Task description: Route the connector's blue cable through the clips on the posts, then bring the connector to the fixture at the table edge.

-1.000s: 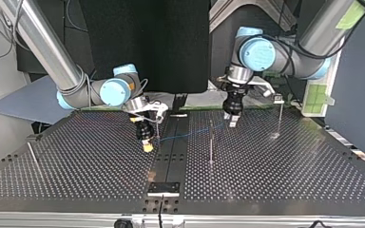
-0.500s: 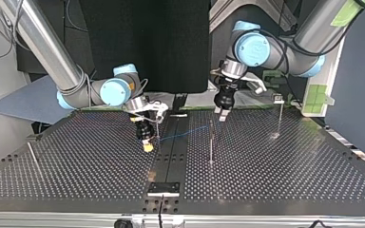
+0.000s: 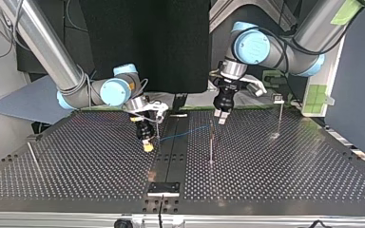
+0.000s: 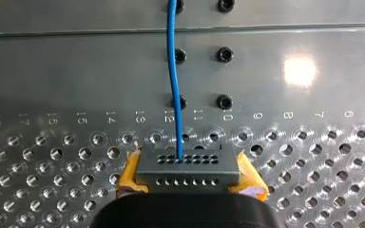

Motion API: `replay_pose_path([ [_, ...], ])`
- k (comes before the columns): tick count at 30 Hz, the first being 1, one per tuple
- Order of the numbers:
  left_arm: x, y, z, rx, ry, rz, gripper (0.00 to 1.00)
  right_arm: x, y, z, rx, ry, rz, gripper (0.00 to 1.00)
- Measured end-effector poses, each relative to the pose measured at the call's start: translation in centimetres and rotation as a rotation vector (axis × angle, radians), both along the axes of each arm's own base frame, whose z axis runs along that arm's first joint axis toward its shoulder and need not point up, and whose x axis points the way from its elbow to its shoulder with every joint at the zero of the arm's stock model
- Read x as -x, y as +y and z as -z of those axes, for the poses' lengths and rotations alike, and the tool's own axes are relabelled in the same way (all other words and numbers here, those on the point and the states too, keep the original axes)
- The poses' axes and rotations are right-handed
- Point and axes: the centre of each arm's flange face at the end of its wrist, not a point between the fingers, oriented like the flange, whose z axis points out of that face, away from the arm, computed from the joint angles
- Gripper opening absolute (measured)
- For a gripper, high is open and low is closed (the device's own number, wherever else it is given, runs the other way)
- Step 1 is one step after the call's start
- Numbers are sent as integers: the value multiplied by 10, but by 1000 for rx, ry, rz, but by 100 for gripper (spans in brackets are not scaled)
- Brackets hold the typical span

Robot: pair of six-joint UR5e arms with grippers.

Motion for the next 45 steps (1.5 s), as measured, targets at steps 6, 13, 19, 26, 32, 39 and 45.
replay_pose_path([
  [6,2,-3,0,-21,-5,6,100,0,0,0,0,-1,-1,2],
  [13,6,-7,-3,-36,-13,9,100,1,-2,0,1,-2,1,2],
  [19,7,-6,-7,-35,-18,-5,100,1,-2,0,0,-4,1,2],
  [26,10,-8,-5,-50,-7,-3,100,2,-2,0,-1,-4,3,2],
  [32,18,-18,-6,-86,-10,-6,100,4,-4,1,-7,-1,8,2],
  [39,24,-40,-22,-91,-51,-9,100,7,-6,1,-9,2,14,2],
  [45,27,-61,-41,-74,-85,-11,100,10,-9,2,-9,3,21,2],
])
